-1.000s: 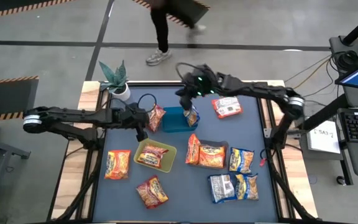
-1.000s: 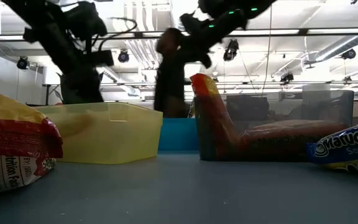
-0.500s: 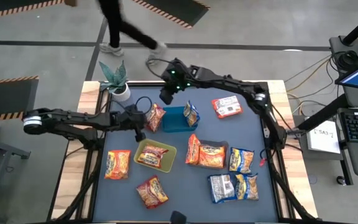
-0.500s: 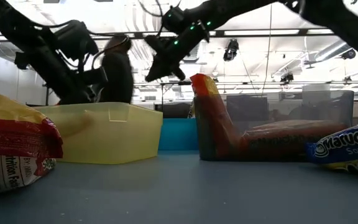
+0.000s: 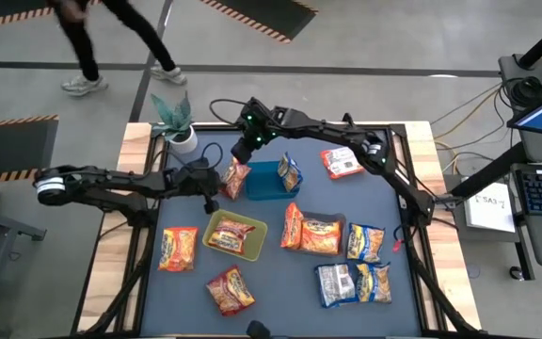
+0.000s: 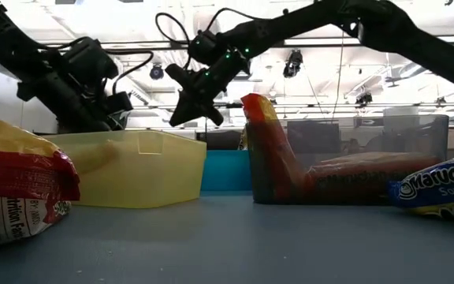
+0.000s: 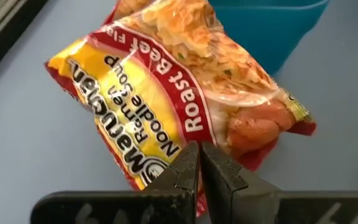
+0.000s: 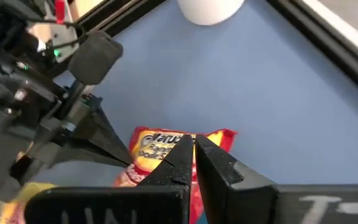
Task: Sort Maruchan noodles
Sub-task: Put the red noodle pack into the yellow bin
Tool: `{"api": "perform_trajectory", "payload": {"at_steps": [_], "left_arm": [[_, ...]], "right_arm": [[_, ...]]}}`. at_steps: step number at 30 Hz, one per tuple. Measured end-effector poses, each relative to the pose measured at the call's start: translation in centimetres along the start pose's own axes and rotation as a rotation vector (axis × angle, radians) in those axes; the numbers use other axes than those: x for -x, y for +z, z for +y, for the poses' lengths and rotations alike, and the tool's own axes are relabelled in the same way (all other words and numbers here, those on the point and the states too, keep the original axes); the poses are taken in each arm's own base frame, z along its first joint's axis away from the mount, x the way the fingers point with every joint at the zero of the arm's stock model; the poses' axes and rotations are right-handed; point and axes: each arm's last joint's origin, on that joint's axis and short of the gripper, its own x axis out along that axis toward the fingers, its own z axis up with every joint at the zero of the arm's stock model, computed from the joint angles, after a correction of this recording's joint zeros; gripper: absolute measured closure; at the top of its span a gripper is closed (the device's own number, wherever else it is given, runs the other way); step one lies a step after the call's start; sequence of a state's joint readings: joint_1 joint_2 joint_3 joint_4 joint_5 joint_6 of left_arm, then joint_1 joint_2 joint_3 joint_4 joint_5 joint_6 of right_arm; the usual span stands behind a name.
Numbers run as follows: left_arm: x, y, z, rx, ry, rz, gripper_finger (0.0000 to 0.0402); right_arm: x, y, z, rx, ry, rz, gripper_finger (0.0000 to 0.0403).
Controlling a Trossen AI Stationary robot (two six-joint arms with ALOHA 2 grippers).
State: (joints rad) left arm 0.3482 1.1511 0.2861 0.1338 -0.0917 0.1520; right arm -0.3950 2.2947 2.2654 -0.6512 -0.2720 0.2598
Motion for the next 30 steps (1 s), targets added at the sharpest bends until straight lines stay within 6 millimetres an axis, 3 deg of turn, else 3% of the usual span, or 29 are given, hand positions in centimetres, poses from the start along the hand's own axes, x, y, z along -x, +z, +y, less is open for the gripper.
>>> {"api": "perform_trajectory", "payload": {"at_steps": [7, 15, 22, 30], "left_arm": [[-0.7, -0.6, -0.2, -0.013, 0.004, -0.017, 0.0402], [-2.0, -1.2, -0.4, -0.017, -0.002, 0.019, 0.0402], [-2.8, -1.3, -0.4, -0.017, 0.007, 0.004, 0.0402], [-3.2, -1.4, -0.4, -0.016, 0.008, 0.007, 0.0402]], "right_arm": [[-1.0, -0.6, -0.3, -0.062, -0.009, 0.029, 0.0371], [-1.1, -0.8, 0.1, -0.059, -0.013, 0.036, 0.0273], [-2.4, -1.6, 0.1, -0.078, -0.014, 0.069, 0.0179], [-3.5, -2.4, 0.4, 0.055, 0.039, 0.098, 0.0127]]}}
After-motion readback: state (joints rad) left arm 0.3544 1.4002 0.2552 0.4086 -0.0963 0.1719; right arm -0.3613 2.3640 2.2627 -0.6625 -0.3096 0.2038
